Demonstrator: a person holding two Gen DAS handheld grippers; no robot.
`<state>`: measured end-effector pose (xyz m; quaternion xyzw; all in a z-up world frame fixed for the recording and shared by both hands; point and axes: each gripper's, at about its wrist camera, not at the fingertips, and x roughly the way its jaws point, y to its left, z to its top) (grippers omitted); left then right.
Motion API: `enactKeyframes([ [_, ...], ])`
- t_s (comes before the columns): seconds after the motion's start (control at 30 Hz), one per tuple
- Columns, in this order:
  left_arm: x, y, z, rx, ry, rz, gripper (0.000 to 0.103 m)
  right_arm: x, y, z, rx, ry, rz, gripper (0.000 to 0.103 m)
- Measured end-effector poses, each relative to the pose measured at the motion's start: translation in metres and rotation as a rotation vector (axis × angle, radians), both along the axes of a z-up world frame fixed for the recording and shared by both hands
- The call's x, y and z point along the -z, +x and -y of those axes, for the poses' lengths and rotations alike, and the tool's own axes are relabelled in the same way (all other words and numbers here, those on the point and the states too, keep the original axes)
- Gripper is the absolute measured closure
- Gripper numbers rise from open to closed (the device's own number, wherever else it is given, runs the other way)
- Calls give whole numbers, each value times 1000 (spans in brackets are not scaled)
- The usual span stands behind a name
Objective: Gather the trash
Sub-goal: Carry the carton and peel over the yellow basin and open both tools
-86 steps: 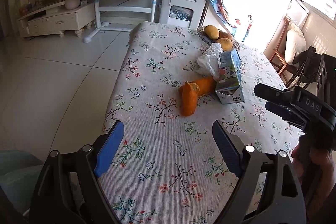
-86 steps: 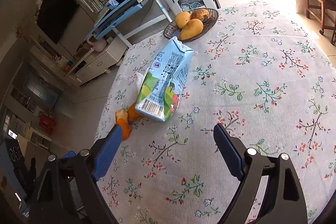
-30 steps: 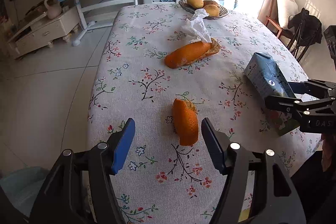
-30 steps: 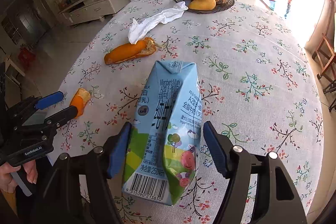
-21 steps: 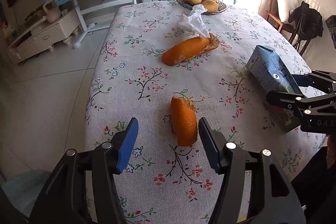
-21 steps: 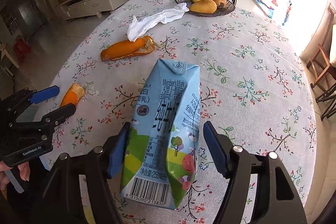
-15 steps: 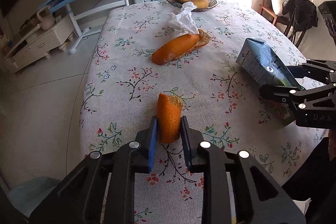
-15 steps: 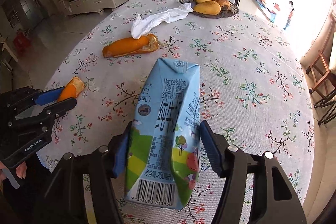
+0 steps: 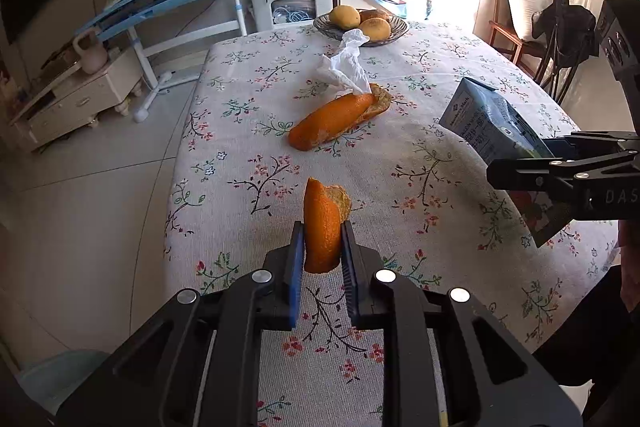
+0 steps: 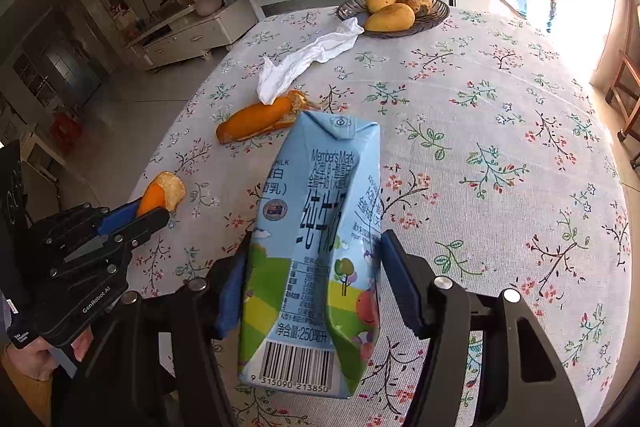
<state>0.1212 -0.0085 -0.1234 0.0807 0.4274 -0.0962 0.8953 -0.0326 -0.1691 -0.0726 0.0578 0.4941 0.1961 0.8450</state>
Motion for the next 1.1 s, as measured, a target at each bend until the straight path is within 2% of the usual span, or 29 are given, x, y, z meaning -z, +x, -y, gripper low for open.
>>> enactKeyframes([
  [0.3,-11,-7,-4,-4,-32,24,86,-14,-13,-3,-25,72,37,42],
  [0.5,-19,-15,-9,-13,-43,40,86,-21,-36,-2,-30,131,58,42],
  [0.73,-27,-28,-13,-22,-60,60,86,-23,-92,-11,-75,181,100,42],
  [1.1,-31,-74,-15,-41,-150,69,86,1,-181,-46,-188,105,87,42],
])
